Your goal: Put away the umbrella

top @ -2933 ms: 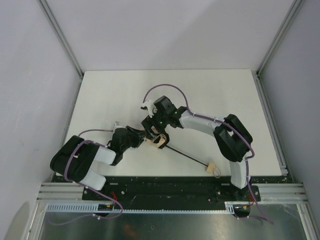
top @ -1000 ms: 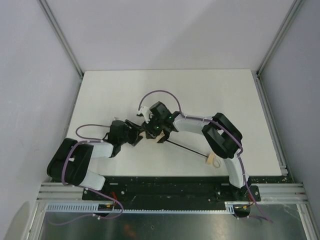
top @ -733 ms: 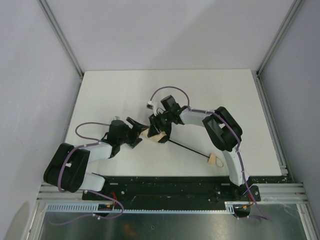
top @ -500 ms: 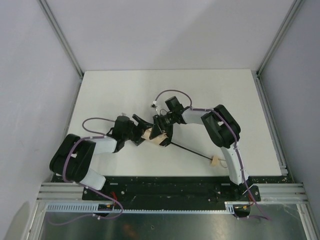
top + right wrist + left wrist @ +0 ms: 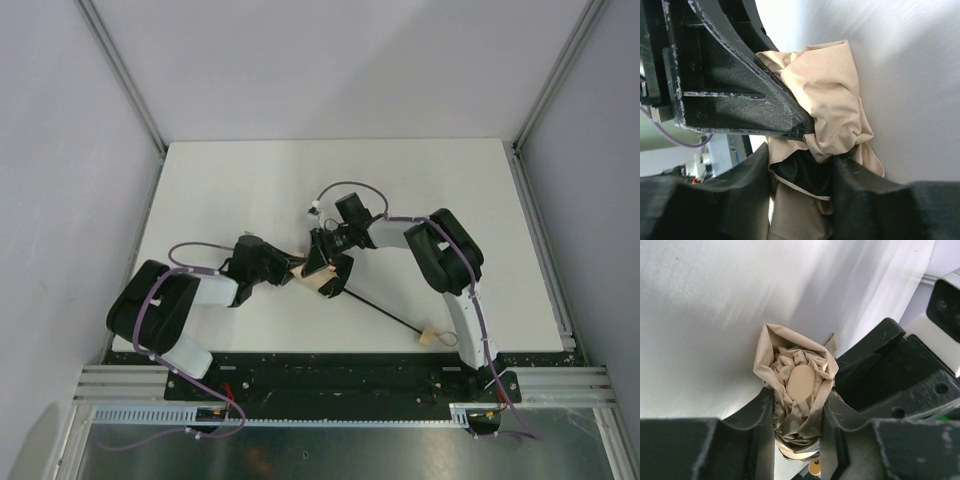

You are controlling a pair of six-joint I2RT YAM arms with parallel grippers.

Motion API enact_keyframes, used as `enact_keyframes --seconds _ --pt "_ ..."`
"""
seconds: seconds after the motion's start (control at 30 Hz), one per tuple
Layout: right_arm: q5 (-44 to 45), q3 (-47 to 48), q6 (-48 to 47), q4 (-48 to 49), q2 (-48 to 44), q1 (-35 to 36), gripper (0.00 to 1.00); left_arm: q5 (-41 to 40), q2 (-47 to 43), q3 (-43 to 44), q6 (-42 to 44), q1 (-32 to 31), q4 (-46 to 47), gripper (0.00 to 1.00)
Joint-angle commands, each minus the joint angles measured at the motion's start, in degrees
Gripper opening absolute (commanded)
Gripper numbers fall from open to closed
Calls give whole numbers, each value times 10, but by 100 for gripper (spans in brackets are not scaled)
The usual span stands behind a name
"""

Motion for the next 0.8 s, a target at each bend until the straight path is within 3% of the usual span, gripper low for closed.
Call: enact_keyframes --seconds 0.0,0.07,0.17,0.3,0.5,0.57,0.6,0.77 --pt "139 -14 -51 -72 -66 44 55 -45 21 -37 46 -20 -93 0" --pt "218 -16 -88 -105 -100 65 71 -46 13 -41 43 -21 -94 0" --pt "377 -23 -144 -143 -142 114 82 -45 10 -38 36 -20 -106 0" --pt "611 -30 -201 -171 -162 188 85 -41 14 -22 29 -17 -151 0" --pt "796 -48 -231 -171 -144 245 85 -34 13 6 31 -10 -216 0" --pt "812 -49 -237 -169 -128 246 80 -31 5 5 33 -7 -221 0" --pt "811 -49 -237 -166 -121 243 73 -30 0 5 34 -6 -224 0" --pt "719 -50 -225 -167 -107 211 19 -26 -26 -2 37 -3 -231 0"
